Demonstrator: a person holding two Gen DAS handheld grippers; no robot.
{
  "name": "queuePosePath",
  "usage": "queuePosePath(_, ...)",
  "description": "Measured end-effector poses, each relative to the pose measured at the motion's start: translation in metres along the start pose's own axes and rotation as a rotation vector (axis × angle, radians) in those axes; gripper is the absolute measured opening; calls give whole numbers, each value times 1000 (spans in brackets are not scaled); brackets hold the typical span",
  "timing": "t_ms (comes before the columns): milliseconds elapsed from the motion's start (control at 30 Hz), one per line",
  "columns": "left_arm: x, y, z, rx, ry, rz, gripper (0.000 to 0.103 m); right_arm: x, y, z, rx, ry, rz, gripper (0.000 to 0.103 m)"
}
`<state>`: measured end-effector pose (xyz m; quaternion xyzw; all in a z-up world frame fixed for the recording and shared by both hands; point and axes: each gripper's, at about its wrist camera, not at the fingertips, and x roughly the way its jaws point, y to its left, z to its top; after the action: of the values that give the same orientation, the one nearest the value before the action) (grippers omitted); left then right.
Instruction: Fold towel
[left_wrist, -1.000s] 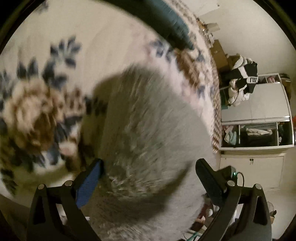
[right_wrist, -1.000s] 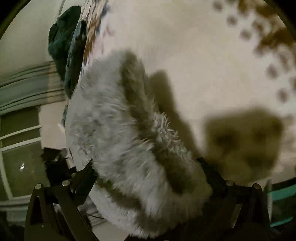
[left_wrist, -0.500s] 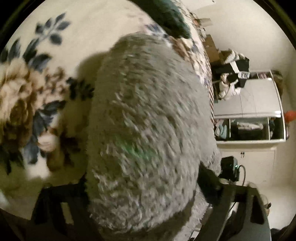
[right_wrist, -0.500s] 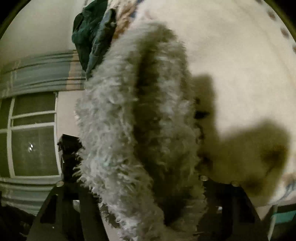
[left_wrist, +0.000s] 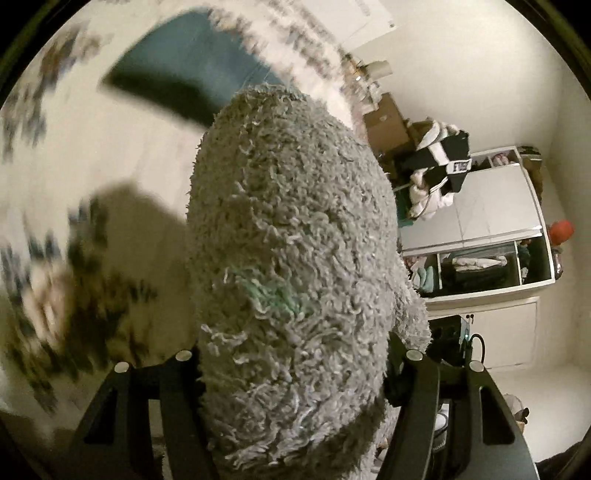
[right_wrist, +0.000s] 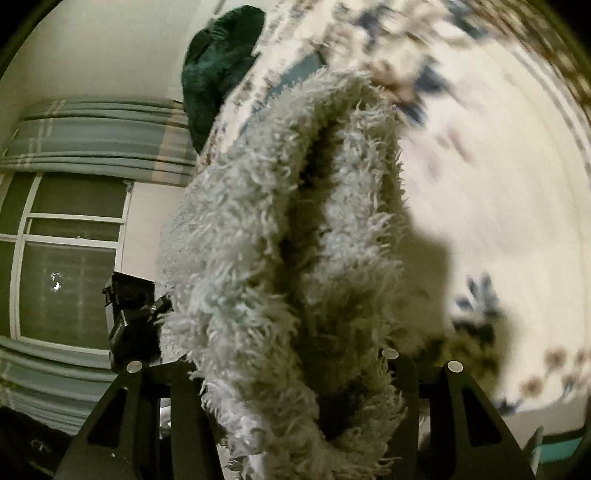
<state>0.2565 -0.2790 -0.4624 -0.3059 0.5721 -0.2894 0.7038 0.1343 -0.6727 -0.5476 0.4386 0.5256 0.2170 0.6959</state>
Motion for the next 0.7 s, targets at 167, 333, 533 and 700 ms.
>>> queuePosePath(167, -11, -11, 91, 16, -50, 19, 62, 26, 54, 76, -20, -38, -6, 51)
queuePosePath(333, -4, 3, 195, 9, -86, 27, 62, 83, 102, 157, -35, -71, -18, 51)
queuePosePath(533, 23, 49, 297, -5, -103, 54, 62, 173, 122, 269, -34, -68, -59, 51)
queuePosePath(700, 56, 102, 340, -62, -44, 113, 62, 218, 108, 322, -14, -39, -108, 51)
